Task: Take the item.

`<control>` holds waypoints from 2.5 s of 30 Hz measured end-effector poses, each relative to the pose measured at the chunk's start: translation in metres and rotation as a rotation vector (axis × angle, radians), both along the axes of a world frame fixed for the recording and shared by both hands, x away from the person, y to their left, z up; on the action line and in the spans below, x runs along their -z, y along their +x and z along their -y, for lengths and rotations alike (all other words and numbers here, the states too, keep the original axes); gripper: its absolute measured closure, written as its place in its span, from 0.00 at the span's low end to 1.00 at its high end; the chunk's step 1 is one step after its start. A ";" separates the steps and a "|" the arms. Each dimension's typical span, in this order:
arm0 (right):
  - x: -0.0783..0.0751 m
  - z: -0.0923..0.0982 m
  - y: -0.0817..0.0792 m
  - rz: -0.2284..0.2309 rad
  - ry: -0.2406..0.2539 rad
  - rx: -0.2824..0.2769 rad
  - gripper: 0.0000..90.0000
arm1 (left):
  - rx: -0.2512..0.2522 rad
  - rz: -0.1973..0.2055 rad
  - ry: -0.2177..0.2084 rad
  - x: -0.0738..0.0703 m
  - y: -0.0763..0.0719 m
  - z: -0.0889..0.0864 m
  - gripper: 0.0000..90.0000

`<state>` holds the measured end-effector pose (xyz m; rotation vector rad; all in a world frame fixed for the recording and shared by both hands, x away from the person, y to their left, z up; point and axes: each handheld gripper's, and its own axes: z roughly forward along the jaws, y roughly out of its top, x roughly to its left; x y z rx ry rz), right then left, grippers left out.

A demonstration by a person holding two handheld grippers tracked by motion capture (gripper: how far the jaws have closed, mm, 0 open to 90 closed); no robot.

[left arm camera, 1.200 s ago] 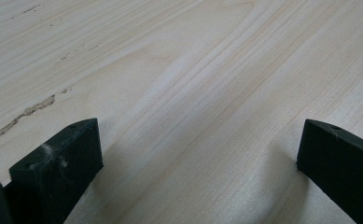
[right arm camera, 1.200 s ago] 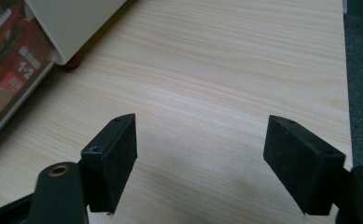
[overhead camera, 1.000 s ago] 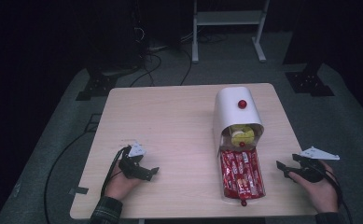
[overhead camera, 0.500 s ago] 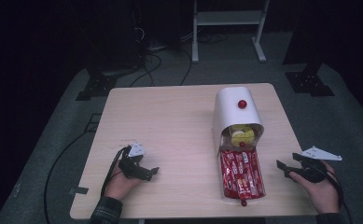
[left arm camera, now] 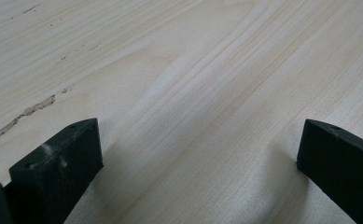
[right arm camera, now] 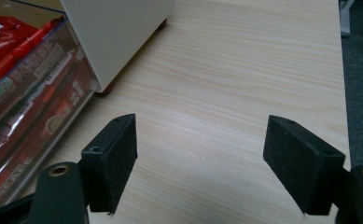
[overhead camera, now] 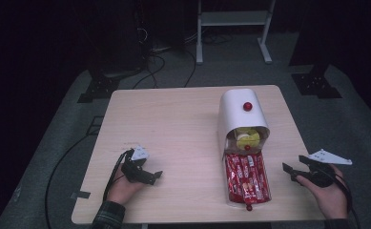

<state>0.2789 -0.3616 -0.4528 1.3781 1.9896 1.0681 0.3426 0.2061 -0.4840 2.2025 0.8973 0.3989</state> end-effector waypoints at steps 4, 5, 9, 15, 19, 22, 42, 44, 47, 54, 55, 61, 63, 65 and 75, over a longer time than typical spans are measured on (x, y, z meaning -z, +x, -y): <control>-0.002 -0.002 -0.001 0.003 0.008 -0.003 0.28 | 0.000 0.000 0.000 0.000 0.000 0.000 0.00; -0.003 -0.002 -0.001 0.008 0.007 -0.005 0.28 | 0.000 0.000 0.000 0.000 0.000 0.000 0.00; -0.004 -0.002 -0.002 0.012 0.012 -0.008 0.28 | 0.000 0.000 0.000 0.000 0.000 0.000 0.00; -0.007 -0.003 -0.003 0.015 0.028 -0.012 0.28 | 0.000 0.000 0.000 0.000 0.000 0.000 0.00; -0.009 -0.005 -0.004 0.020 0.035 -0.018 0.28 | 0.000 0.000 0.000 0.000 0.000 0.000 0.00; -0.011 -0.007 -0.005 0.024 0.038 -0.023 0.28 | 0.000 0.000 0.000 0.000 0.000 0.000 0.00; -0.019 -0.019 -0.008 0.036 0.039 -0.063 0.28 | 0.000 -0.002 0.000 0.000 0.000 0.000 0.00; -0.019 -0.019 -0.008 0.036 0.039 -0.065 0.28 | 0.001 -0.002 0.003 0.000 0.000 0.000 0.00; -0.020 -0.021 -0.009 0.039 0.036 -0.071 0.28 | 0.001 -0.002 0.003 0.000 0.000 0.000 0.00; -0.023 -0.024 -0.010 0.044 0.042 -0.079 0.28 | 0.001 -0.002 0.003 0.000 0.000 0.000 0.00; -0.023 -0.025 -0.010 0.046 0.042 -0.081 0.28 | 0.001 -0.002 0.003 0.000 0.000 0.000 0.00; -0.026 -0.029 -0.011 0.050 0.044 -0.096 0.28 | 0.001 -0.002 0.002 0.000 0.000 0.000 0.00; -0.027 -0.030 -0.012 0.047 0.047 -0.097 0.28 | 0.001 -0.002 0.003 0.000 0.000 0.000 0.00; -0.028 -0.032 -0.012 0.050 0.054 -0.104 0.28 | 0.001 -0.002 0.002 0.000 0.000 0.000 0.00; -0.031 -0.038 -0.014 0.049 0.062 -0.123 0.29 | 0.001 -0.002 0.002 0.000 0.000 0.000 0.00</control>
